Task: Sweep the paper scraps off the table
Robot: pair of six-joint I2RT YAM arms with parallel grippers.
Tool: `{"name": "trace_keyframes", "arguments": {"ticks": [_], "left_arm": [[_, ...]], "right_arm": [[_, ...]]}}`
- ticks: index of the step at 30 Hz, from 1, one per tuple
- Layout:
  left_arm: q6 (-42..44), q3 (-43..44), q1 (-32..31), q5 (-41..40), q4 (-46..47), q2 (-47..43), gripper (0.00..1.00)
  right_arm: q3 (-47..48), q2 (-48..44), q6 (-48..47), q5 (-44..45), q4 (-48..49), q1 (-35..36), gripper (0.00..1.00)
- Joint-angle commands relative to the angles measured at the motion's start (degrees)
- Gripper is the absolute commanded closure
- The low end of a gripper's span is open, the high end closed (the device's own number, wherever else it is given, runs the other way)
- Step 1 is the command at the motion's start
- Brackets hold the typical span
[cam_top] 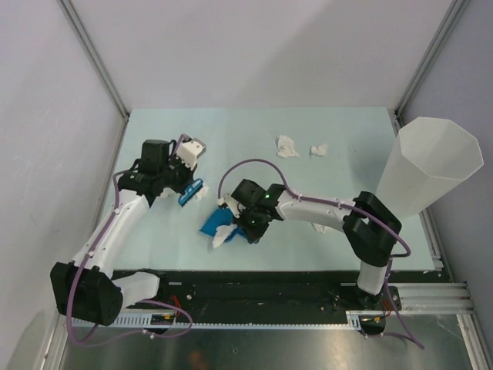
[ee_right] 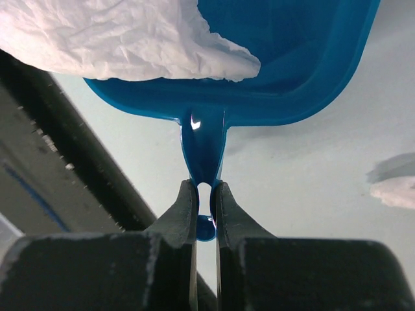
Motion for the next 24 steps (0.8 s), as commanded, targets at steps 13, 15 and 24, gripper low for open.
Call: {"name": "trace_keyframes", "arguments": {"ticks": [13, 15, 24], "left_arm": [[0.2, 1.9, 1.2, -1.9, 0.8, -3.3, 1.00], [0.1, 1.9, 1.2, -1.1, 0.8, -3.1, 1.00], [-0.4, 1.6, 1.2, 1.0, 0.8, -1.2, 1.00]], "right_arm": [[2.8, -23.5, 5.9, 3.6, -10.4, -18.6, 1.00], [4.2, -25.0, 6.1, 4.2, -11.4, -20.8, 1.00], [14.8, -25.3, 6.3, 6.6, -17.2, -31.0, 1.00]]}}
